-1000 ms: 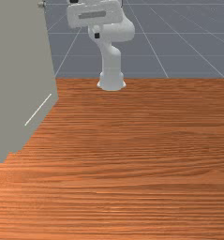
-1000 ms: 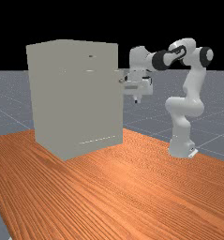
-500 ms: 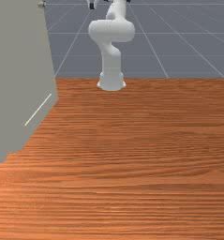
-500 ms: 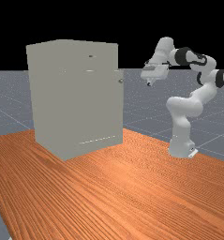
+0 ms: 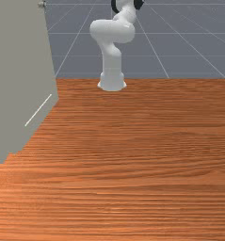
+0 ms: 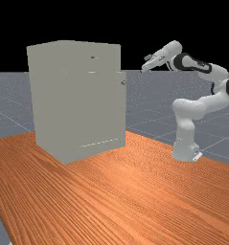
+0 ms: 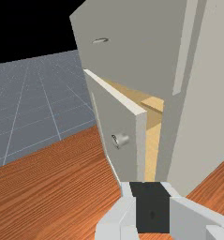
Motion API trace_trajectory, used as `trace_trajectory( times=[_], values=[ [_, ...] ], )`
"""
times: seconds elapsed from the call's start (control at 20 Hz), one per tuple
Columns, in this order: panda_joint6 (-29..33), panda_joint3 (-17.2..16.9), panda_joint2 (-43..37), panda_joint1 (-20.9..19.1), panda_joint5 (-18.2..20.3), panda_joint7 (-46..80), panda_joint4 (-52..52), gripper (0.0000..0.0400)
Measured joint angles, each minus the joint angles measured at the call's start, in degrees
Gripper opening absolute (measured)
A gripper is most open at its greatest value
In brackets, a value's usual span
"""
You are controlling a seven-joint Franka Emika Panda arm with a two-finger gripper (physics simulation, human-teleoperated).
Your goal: Open the cabinet door
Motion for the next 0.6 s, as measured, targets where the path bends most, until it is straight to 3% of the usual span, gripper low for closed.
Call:
trace_trajectory(
  times=[0.05, 0.1, 0.2, 0.35, 0.6],
  values=[
    [4.7, -0.9, 0.6, -1.0, -1.1, 0.2, -1.8, 0.0157],
    [9.4, -1.2, 1.4, -1.5, -1.9, 0.6, -4.0, 0.0252],
    [21.1, -2.2, 5.4, -1.6, -3.0, 1.7, -8.4, 0.0346],
    [30.7, -3.7, 12.0, -0.9, -3.6, 2.1, -10.7, 0.0388],
    [38.2, -4.4, 21.7, 0.1, -4.1, 2.3, -8.5, 0.0399]
  ],
)
